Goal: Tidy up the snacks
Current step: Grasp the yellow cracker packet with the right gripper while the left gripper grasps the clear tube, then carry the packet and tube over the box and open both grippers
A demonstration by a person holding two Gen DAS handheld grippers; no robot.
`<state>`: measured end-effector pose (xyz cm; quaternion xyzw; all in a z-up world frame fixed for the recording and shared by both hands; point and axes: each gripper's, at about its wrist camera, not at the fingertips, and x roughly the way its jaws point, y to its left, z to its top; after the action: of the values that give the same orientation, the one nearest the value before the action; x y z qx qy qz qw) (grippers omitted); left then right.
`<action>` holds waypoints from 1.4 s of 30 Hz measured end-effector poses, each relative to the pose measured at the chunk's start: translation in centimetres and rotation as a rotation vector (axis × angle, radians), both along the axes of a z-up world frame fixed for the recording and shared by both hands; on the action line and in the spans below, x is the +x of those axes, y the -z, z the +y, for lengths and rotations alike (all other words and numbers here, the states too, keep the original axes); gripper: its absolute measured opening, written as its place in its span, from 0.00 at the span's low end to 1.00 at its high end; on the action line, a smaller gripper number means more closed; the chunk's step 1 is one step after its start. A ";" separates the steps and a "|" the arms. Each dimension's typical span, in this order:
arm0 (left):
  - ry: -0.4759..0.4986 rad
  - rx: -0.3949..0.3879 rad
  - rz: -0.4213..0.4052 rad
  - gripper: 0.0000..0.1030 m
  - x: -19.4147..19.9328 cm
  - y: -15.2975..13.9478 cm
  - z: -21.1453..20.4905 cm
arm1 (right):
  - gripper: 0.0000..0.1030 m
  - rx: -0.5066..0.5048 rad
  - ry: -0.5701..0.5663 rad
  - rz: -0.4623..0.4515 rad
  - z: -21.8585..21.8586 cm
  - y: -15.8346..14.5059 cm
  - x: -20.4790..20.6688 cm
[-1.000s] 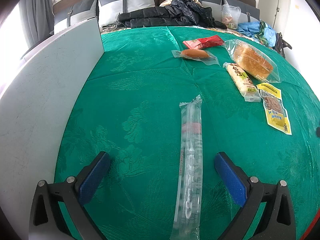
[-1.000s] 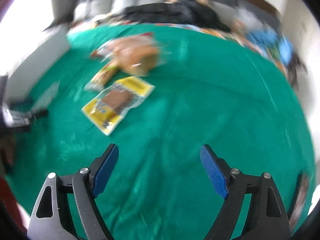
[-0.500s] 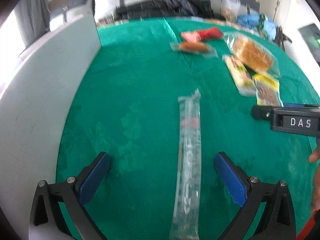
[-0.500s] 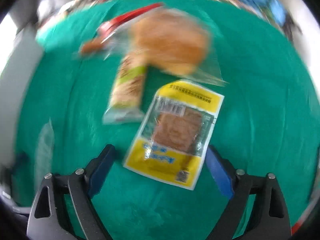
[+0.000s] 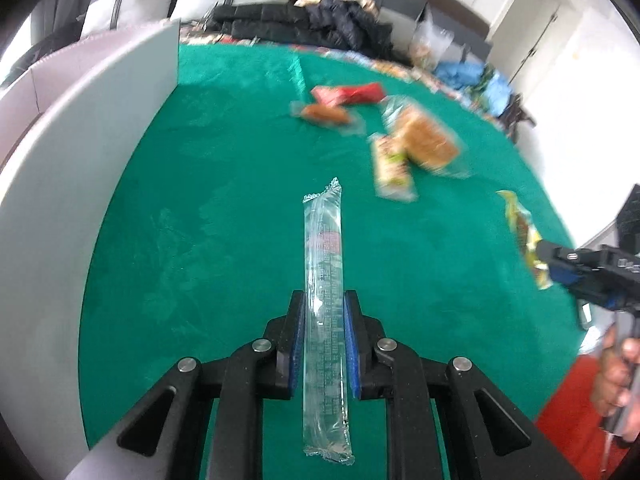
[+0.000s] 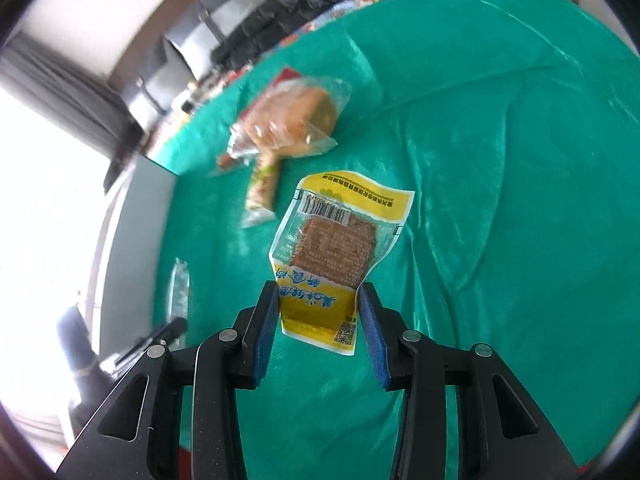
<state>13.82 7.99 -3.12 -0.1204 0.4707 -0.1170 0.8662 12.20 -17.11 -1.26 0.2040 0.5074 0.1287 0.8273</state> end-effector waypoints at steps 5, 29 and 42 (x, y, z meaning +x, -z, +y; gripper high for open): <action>-0.030 -0.108 -0.116 0.17 -2.9 -6.3 2.4 | 0.40 0.037 -0.077 -0.089 1.6 -4.0 -1.4; -0.572 0.172 -0.101 0.85 -10.4 -7.7 26.1 | 0.72 -0.159 -0.581 -0.337 29.8 -9.8 -4.0; -0.121 0.073 -0.183 0.95 -4.4 -8.6 4.6 | 0.72 -0.589 0.008 -0.186 -5.0 2.8 0.8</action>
<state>9.40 12.56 5.48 -0.1061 0.3854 -0.0577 0.9148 12.97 -22.13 -4.04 -0.0551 0.4443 -0.0091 0.8942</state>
